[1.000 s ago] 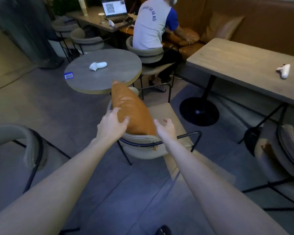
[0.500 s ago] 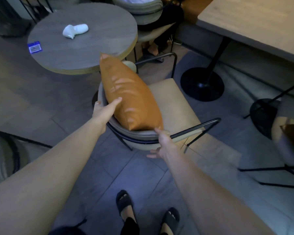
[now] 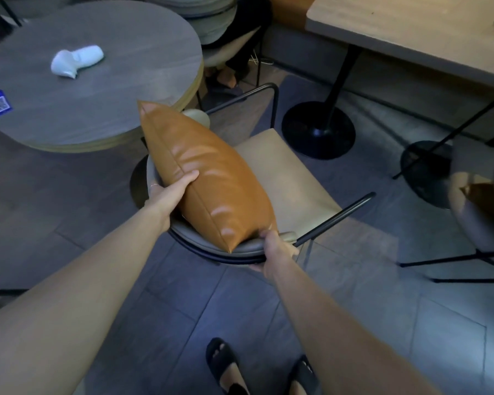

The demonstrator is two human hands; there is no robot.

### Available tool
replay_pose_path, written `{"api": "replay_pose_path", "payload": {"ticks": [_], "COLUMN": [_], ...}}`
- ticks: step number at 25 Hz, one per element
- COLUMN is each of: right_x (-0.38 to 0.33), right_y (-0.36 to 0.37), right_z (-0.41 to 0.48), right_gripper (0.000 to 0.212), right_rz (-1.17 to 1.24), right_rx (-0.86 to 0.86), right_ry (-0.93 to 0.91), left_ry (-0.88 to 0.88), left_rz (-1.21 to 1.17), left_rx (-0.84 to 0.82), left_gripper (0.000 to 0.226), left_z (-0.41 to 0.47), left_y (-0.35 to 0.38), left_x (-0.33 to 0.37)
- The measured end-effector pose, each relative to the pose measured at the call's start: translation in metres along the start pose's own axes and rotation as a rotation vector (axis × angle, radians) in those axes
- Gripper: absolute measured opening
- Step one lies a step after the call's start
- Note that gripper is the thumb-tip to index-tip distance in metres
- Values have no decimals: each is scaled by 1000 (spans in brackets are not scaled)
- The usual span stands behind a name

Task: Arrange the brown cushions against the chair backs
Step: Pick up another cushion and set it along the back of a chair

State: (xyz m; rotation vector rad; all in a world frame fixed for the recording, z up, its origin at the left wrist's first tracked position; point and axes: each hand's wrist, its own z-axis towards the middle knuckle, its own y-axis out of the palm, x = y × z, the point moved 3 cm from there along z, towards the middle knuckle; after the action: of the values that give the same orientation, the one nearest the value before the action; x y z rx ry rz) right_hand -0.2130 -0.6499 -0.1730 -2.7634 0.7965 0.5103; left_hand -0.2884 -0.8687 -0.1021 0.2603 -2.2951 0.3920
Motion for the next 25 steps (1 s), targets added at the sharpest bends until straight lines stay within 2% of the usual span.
{"api": "replay_pose_path", "payload": {"ticks": [2, 4, 7, 11, 15, 19, 25], "right_x": [1, 2, -3, -24, -59, -101, -179], "right_y": [-4, -8, -15, -32, -51, -70, -108], "right_z": [2, 5, 9, 24, 47, 66, 97], "right_gripper": [72, 73, 73, 62, 58, 57, 28], "right_rz": [-8, -7, -2, -39, -73, -107, -166], "right_rx": [-16, -35, -60, -81, -37, 5, 49], "right_ry": [-9, -17, -44, -86, -133, -169, -240], "left_ry": [6, 3, 5, -20, -33, -49, -165], "left_rz": [-10, -28, -48, -80, -127, -119, -58], "left_rx": [17, 34, 37, 6, -10, 25, -65], "left_gripper": [161, 167, 164, 164, 143, 148, 145], "left_z": [8, 17, 15, 7, 11, 24, 26], "left_y": [1, 3, 10, 28, 55, 79, 139], "left_x": [-7, -14, -12, -5, 4, 22, 41]}}
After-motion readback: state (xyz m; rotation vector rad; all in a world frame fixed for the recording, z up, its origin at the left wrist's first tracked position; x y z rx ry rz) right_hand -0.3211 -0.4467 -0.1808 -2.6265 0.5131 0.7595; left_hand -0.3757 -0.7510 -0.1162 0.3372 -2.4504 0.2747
